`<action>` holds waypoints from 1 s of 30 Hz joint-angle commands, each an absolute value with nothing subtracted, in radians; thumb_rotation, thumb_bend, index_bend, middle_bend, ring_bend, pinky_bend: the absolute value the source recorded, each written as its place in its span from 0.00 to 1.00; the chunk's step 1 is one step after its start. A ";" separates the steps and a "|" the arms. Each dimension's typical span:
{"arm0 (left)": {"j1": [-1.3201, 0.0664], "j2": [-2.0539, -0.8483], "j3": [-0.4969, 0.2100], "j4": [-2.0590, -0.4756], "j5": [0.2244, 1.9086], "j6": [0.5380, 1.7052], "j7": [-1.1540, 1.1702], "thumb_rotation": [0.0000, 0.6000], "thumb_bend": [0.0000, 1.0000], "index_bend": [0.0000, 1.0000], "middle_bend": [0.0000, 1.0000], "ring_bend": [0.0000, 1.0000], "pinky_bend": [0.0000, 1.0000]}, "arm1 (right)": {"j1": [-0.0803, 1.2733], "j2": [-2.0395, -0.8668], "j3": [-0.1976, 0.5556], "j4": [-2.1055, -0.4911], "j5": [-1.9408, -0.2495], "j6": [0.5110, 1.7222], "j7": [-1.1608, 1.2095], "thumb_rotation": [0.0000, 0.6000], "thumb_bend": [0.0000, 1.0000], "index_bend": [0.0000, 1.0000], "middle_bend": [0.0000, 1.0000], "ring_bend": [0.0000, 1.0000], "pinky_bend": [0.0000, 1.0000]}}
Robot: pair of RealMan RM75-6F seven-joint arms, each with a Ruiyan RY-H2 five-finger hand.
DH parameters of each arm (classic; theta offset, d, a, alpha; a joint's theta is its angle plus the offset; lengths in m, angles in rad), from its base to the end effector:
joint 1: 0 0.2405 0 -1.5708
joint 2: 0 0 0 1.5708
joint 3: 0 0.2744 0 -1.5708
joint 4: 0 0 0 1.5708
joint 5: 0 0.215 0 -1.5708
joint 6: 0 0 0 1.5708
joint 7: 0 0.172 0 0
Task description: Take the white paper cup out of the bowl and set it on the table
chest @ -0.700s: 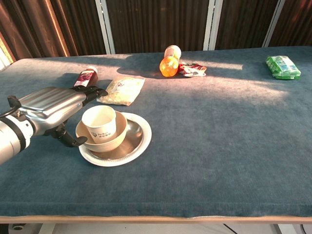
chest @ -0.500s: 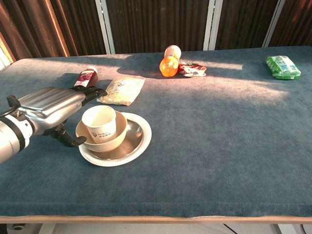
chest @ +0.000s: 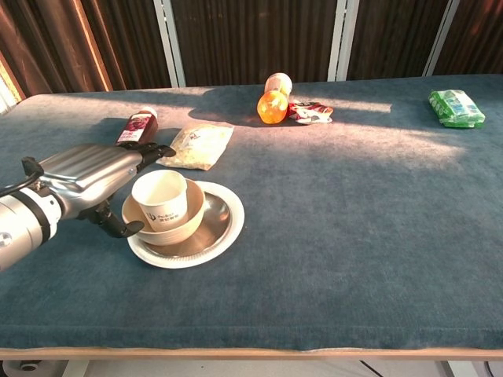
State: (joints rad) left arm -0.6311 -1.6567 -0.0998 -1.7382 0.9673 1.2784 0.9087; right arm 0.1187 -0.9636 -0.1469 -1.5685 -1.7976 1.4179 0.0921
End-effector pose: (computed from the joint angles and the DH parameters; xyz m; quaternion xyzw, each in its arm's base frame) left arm -0.1454 0.3075 -0.0478 -0.7487 -0.3271 -0.2925 0.4969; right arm -0.3268 -0.1684 0.1596 0.7406 -0.3671 0.3158 0.4659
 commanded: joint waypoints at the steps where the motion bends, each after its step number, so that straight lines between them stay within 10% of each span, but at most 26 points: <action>1: -0.631 -1.678 -0.103 -1.716 0.981 1.291 0.899 1.00 0.30 0.00 0.10 0.11 0.25 | 0.118 -0.964 -0.147 -1.568 -1.797 1.420 0.093 1.00 0.03 0.00 0.00 0.00 0.11; 17: -0.609 -1.772 -0.111 -1.599 1.080 1.358 0.850 1.00 0.30 0.19 0.41 0.38 0.44 | 0.116 -0.963 -0.148 -1.563 -1.801 1.427 0.099 1.00 0.03 0.00 0.00 0.00 0.11; 30: -0.562 -1.651 -0.114 -1.759 1.166 1.432 0.849 1.00 0.29 0.25 0.45 0.41 0.49 | 0.119 -0.965 -0.148 -1.569 -1.797 1.417 0.087 1.00 0.03 0.00 0.00 0.00 0.11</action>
State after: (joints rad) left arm -0.5769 -1.6889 -0.1151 -1.7138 1.1585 1.4147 0.8363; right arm 0.1185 -0.9642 -0.1481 -1.5690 -1.7964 1.4163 0.0876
